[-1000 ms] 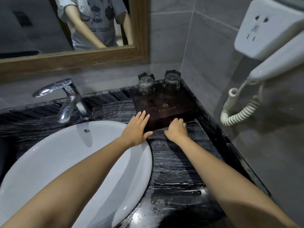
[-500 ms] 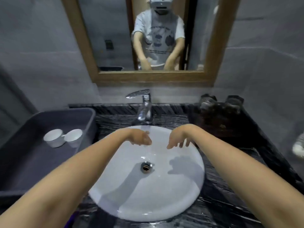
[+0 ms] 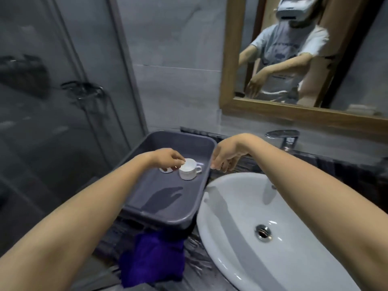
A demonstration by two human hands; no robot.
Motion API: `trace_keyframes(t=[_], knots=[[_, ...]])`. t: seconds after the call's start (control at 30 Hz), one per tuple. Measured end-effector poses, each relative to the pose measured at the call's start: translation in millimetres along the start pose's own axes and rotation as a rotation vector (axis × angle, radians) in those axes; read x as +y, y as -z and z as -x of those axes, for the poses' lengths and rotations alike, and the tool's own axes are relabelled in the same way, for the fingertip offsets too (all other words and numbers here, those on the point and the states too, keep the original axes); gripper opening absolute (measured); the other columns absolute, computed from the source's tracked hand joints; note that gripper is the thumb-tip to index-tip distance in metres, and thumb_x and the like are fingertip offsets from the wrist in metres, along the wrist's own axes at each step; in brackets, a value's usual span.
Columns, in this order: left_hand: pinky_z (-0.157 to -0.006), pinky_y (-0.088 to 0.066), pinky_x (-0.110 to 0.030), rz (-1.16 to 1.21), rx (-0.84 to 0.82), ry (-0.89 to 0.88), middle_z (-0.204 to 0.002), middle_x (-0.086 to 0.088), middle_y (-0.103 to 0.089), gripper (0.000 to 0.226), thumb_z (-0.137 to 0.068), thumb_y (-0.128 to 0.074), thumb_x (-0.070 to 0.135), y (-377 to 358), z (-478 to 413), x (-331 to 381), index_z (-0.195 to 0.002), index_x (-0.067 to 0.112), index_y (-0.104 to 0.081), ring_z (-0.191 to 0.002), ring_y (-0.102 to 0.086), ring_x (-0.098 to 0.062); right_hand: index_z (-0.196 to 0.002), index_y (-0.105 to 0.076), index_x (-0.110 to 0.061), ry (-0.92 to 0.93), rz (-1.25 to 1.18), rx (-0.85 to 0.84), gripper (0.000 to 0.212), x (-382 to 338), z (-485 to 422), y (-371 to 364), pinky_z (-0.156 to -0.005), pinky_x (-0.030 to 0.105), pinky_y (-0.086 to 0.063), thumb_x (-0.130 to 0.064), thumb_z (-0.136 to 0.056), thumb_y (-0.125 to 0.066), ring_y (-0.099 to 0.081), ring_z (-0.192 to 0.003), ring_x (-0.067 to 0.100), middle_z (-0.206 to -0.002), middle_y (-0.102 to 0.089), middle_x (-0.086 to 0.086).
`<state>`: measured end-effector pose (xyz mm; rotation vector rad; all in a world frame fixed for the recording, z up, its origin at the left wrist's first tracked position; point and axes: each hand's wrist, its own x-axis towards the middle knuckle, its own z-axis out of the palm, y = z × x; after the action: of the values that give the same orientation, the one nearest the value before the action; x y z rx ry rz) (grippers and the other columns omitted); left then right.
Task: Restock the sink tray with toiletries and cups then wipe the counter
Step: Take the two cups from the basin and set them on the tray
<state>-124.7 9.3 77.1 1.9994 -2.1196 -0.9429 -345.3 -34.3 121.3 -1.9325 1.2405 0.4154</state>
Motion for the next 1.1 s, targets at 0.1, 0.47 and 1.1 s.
trace_keyframes(t=[0.1, 0.47, 1.1], knots=[[-0.078, -0.055, -0.035, -0.064, -0.045, 0.070, -0.112, -0.006, -0.062, 0.036, -0.091, -0.049, 0.031, 12, -2, -37, -0.124, 0.016, -0.056, -0.093, -0.060, -0.017, -0.119, -0.059, -0.003, 0.011, 0.009, 0.043, 0.037, -30, -28, 2, -0.091, 0.039, -0.054, -0.021, -0.088, -0.064, -0.064, -0.106, 0.029, -0.118, -0.064, 0.016], [-0.100, -0.038, -0.031, 0.020, 0.153, 0.118, -0.139, -0.009, -0.048, 0.074, -0.076, -0.071, 0.032, -18, -69, -129, -0.138, 0.013, -0.035, -0.125, -0.046, -0.027, -0.134, -0.036, -0.005, -0.124, 0.314, 0.306, 0.080, -43, -147, -48, -0.101, 0.039, -0.041, -0.042, -0.073, -0.074, -0.038, -0.128, 0.031, -0.138, -0.041, 0.015], [-0.083, -0.039, -0.022, 0.632, 0.332, 0.136, -0.114, 0.007, -0.053, 0.085, -0.049, -0.085, 0.027, -51, -140, -159, -0.123, 0.022, -0.042, -0.109, -0.052, -0.017, -0.118, -0.056, 0.001, -0.320, 0.205, 0.428, 0.032, -15, -200, -55, -0.085, 0.036, -0.047, 0.000, -0.087, -0.048, -0.056, -0.114, 0.036, -0.129, -0.053, 0.019]])
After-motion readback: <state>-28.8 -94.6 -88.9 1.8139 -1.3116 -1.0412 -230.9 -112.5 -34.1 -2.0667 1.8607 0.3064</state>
